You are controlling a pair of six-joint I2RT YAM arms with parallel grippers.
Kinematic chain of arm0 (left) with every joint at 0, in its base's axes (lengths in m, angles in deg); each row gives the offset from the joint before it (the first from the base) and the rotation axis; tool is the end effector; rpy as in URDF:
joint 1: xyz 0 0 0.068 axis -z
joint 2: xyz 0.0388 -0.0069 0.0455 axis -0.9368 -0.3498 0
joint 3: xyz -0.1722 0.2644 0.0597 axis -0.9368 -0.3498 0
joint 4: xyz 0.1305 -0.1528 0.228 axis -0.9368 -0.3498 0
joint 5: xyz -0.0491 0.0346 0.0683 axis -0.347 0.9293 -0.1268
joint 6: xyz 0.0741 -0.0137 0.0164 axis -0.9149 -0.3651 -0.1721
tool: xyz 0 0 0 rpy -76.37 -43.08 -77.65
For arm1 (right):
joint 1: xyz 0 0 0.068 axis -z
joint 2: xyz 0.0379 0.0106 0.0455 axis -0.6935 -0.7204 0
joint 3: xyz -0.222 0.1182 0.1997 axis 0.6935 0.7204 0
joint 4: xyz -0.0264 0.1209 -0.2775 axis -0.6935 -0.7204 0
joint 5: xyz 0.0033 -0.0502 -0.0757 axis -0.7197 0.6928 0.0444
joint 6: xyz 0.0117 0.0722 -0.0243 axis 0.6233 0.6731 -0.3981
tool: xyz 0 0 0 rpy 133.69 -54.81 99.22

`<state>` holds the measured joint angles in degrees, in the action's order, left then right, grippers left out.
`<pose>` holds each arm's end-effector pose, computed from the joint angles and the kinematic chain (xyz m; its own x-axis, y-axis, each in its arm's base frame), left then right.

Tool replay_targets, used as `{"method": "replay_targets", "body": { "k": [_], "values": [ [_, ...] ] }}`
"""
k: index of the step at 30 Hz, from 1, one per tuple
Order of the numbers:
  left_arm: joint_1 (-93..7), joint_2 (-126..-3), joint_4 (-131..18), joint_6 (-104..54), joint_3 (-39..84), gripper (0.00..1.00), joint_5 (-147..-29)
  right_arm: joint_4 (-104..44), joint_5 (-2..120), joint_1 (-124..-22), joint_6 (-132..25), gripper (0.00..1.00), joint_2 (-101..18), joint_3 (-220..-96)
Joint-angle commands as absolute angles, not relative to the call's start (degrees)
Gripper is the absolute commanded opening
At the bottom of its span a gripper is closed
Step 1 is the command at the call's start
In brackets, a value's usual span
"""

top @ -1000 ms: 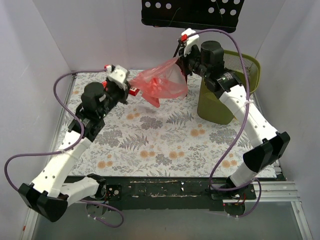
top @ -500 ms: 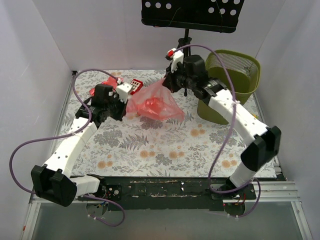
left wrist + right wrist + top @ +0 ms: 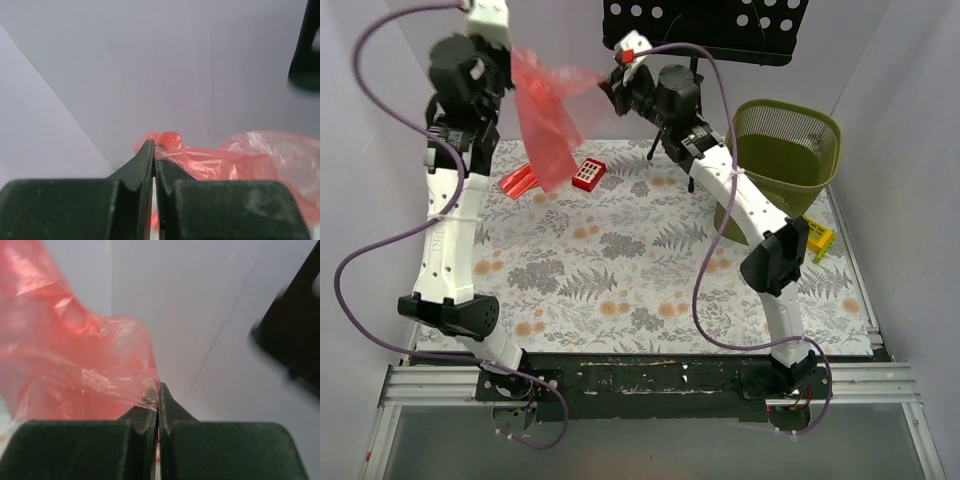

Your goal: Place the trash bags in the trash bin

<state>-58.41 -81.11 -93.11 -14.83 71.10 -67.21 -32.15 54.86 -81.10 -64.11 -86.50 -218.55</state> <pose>0.3897 -0.0617 0.6046 -0.0823 -0.3508 -0.9328 -0.0631 0.9359 -0.3464 0.4831 0.3832 0.4943 0.1529 0.0323 -0.9877 -0.7429 0.6628 -0.0933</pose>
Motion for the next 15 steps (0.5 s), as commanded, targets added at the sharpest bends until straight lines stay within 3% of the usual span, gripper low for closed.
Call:
{"method": "replay_targets", "body": {
  "k": [1, 3, 5, 6, 7, 9, 12, 15],
  "values": [
    [-58.01, -74.92, -73.15, -19.28, 84.14, 0.00, -66.09, 2.12, 57.89, -88.10, -82.31, 0.01, -70.51, -216.19],
    [-58.01, -66.16, -69.26, -17.61, 71.11, 0.00, -78.88, 8.44, 59.74, -90.57, -88.65, 0.01, -64.65, -205.97],
    [-58.01, -53.26, -69.23, -21.62, 42.36, 0.00, -100.72, 13.03, 56.08, -91.63, -96.12, 0.01, -53.68, -179.85],
    [-58.01, -46.93, -80.12, -29.48, 30.63, 0.00, -112.67, 13.30, 53.45, -91.72, -98.41, 0.01, -48.75, -164.40],
    [-57.40, -42.43, -94.15, -39.56, 19.20, 0.00, -121.67, 0.60, 49.16, -91.81, -102.09, 0.01, -46.09, -153.80],
    [-52.51, -39.06, -113.29, -52.72, 5.00, 0.00, -121.95, -38.10, 38.87, -91.20, -112.64, 0.01, -45.80, -150.19],
    [-47.12, -38.95, -119.51, -48.74, 1.58, 0.00, -119.11, -63.26, 28.05, -89.26, -109.68, 0.01, -43.35, -148.86],
    [-47.11, -40.71, -115.40, -37.85, 9.31, 0.00, -123.68, -66.15, 27.75, -89.17, -103.29, 0.01, -35.99, -148.33]
  ]
}}
